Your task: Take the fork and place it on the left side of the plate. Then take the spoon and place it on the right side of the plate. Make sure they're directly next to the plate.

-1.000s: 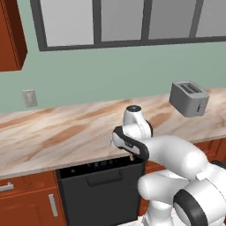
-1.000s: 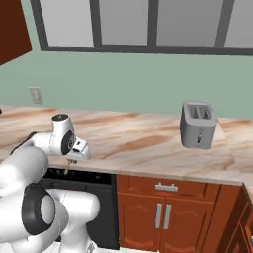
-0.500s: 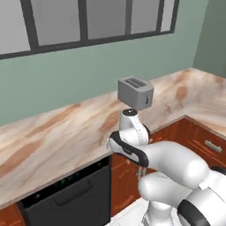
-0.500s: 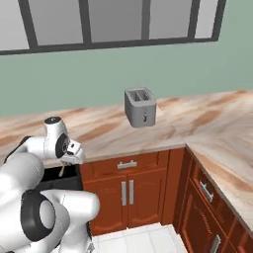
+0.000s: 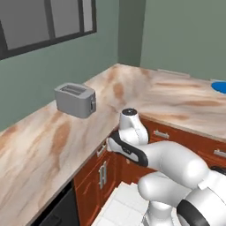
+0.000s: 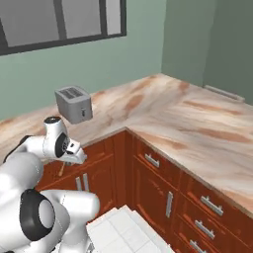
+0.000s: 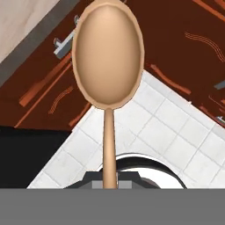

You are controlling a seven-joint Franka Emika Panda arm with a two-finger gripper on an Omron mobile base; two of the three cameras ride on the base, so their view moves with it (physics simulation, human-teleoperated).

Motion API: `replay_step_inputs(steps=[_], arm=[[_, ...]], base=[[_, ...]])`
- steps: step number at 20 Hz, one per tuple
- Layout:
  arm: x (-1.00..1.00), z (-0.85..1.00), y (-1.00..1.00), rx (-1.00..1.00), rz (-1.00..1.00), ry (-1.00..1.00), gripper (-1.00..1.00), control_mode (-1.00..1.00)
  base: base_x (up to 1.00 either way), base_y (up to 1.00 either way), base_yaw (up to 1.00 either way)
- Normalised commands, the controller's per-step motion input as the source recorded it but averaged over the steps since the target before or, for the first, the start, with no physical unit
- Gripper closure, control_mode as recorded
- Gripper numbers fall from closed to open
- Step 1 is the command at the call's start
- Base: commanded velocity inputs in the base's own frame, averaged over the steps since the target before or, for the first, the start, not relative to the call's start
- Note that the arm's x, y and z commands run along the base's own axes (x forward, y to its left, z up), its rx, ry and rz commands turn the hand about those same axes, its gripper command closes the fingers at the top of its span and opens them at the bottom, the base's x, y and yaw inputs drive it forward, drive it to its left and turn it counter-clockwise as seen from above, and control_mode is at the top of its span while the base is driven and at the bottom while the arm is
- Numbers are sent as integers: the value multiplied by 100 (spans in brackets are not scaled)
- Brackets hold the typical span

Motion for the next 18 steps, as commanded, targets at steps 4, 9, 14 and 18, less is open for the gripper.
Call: replay_step_inputs(steps=[4, 9, 14, 18], arm=[[0, 0, 0, 0, 0, 0, 100, 100], [0, 0, 0, 0, 0, 0, 100, 100], [0, 0, 0, 0, 0, 0, 100, 100], [0, 0, 0, 0, 0, 0, 100, 100]], base=[[-26, 0, -63], [-19, 0, -65], [-12, -1, -69], [-1, -10, -67]])
